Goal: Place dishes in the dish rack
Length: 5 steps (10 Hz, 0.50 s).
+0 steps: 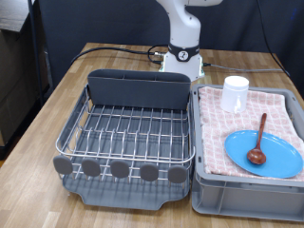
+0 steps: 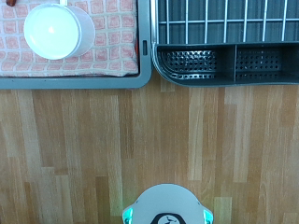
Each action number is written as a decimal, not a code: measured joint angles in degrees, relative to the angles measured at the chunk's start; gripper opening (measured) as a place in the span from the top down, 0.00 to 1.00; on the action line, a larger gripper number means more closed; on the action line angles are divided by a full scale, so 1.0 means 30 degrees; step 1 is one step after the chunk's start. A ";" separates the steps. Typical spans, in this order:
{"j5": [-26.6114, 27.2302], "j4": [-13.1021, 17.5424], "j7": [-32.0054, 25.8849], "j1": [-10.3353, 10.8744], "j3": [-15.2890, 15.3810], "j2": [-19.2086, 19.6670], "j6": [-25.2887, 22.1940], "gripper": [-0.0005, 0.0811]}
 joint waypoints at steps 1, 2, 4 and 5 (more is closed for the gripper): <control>0.0171 -0.0027 0.0571 0.0000 0.0099 0.0070 0.0118 0.01; 0.0517 -0.0060 0.1525 0.0009 0.0444 0.0339 0.0671 0.01; 0.0771 0.0021 0.3664 0.0020 0.1555 0.1355 0.2215 0.01; 0.0814 0.0213 0.4870 0.0014 0.2063 0.1936 0.2824 0.01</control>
